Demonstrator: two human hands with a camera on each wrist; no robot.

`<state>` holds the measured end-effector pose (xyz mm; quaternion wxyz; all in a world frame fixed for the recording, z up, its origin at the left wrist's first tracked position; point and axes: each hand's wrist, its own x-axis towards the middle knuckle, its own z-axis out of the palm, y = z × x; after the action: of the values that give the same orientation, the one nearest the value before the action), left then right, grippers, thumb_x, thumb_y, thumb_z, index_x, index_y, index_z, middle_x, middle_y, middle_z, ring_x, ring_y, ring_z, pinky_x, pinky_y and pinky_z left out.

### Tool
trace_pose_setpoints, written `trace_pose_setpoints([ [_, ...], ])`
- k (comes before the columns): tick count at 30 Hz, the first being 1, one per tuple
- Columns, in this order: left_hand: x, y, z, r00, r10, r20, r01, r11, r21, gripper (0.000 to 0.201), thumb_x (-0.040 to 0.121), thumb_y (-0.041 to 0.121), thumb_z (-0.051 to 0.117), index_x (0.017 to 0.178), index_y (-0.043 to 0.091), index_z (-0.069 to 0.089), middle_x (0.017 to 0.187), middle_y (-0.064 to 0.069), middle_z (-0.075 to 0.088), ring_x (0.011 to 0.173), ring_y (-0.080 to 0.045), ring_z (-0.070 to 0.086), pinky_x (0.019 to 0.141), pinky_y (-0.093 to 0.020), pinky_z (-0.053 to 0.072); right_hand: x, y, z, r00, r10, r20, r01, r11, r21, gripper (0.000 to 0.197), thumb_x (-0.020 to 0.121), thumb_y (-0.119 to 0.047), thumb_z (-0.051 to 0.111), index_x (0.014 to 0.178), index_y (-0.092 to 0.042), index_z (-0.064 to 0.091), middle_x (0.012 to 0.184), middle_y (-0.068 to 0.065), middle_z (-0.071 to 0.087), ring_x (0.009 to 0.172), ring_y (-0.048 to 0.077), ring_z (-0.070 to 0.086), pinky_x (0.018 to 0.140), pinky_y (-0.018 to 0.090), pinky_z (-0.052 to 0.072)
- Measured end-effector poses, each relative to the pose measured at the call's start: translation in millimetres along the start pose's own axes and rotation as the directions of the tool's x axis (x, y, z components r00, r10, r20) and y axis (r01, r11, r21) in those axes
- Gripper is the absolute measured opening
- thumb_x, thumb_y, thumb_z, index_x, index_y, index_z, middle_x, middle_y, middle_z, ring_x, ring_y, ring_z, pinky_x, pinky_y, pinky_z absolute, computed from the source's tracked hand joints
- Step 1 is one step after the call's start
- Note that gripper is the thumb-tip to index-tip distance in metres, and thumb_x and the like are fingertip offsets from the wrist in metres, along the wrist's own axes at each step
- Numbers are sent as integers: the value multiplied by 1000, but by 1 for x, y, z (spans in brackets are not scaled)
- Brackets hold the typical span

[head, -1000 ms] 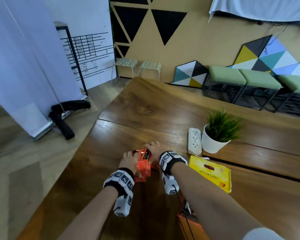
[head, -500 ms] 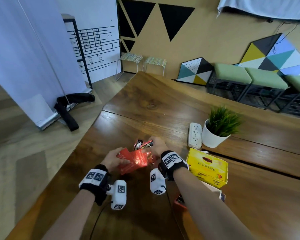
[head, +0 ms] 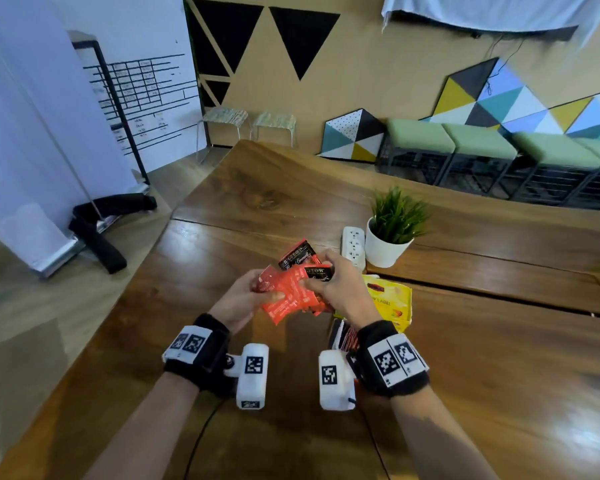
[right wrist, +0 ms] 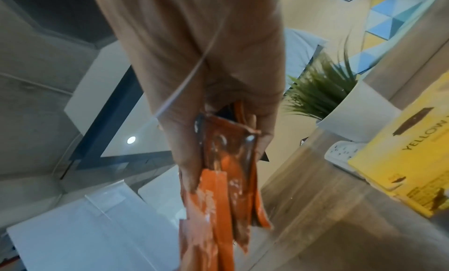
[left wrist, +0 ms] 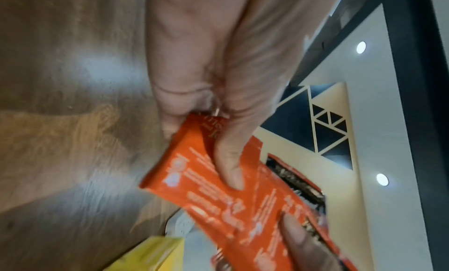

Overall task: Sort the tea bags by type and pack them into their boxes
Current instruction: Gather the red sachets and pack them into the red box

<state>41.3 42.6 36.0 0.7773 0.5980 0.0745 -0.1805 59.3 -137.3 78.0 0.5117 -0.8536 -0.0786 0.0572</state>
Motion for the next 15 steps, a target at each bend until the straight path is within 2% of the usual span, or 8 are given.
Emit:
trace_pose_setpoints([
  [2, -1, -4, 9, 997, 7, 74, -3, 998, -55, 75, 62, 20, 80, 127, 6, 46, 117, -14, 63, 106, -25, 63, 81, -33, 55, -10, -2, -3, 995, -71, -76, 67, 996, -54, 29, 75, -13, 75, 94, -18, 53, 93, -2, 66, 81, 15, 64, 70, 22, 55],
  [3, -2, -7, 14, 995, -4, 95, 13, 995, -95, 68, 67, 23, 77, 126, 6, 47, 120, -14, 62, 110, -25, 61, 82, -34, 55, -16, -4, -3, 988, -117, -105, 105, 989, -106, 28, 76, -13, 74, 92, -19, 52, 89, -5, 65, 79, 11, 62, 67, 7, 47],
  [4, -5, -9, 22, 996, -24, 91, 38, 987, -154, 56, 77, 23, 70, 125, 6, 48, 124, -16, 59, 113, -27, 59, 83, -37, 55, -22, -5, -1, 978, -163, -129, 143, 978, -153, 27, 77, -14, 73, 92, -18, 51, 88, -6, 65, 77, 8, 60, 62, 1, 40],
  [6, -9, -11, 34, 995, -83, 61, 99, 937, -336, 35, 90, 16, 48, 121, 0, 48, 128, -25, 53, 111, -31, 58, 82, -45, 54, -33, -6, 5, 959, -241, -151, 205, 954, -219, 26, 79, -18, 71, 96, -15, 51, 90, -2, 69, 79, 11, 63, 61, 6, 41],
  [8, -15, -9, 39, 995, -80, 58, 99, 832, -546, 37, 86, 15, 41, 117, -2, 50, 119, -24, 59, 110, -33, 56, 79, -54, 51, -40, -3, 13, 944, -289, -158, 240, 933, -269, 29, 80, -21, 70, 98, -16, 49, 93, 2, 69, 84, 17, 65, 67, 22, 50],
  [10, -21, -2, 41, 996, -69, 51, 86, 790, -607, 38, 93, 27, 36, 111, -1, 53, 104, -21, 65, 98, -30, 59, 83, -51, 49, -45, -2, 18, 945, -299, -130, 251, 921, -297, 32, 79, -24, 71, 95, -22, 44, 95, 2, 66, 86, 18, 63, 70, 30, 52],
  [12, -25, -1, 41, 991, -86, 102, 130, 793, -595, 57, 97, 46, 31, 120, -2, 51, 105, -22, 66, 93, -32, 64, 84, -50, 48, -47, -3, 18, 959, -274, -75, 248, 935, -253, 38, 76, -26, 73, 91, -27, 39, 95, -1, 64, 84, 15, 60, 71, 27, 52],
  [15, -27, -2, 42, 982, -115, 149, 180, 808, -560, 44, 98, 32, 35, 130, 2, 46, 117, -24, 62, 102, -33, 64, 85, -53, 52, -45, -3, 10, 981, -183, -68, 176, 980, -95, 33, 75, -20, 76, 91, -19, 47, 85, -8, 61, 78, 9, 58, 62, 10, 46],
])
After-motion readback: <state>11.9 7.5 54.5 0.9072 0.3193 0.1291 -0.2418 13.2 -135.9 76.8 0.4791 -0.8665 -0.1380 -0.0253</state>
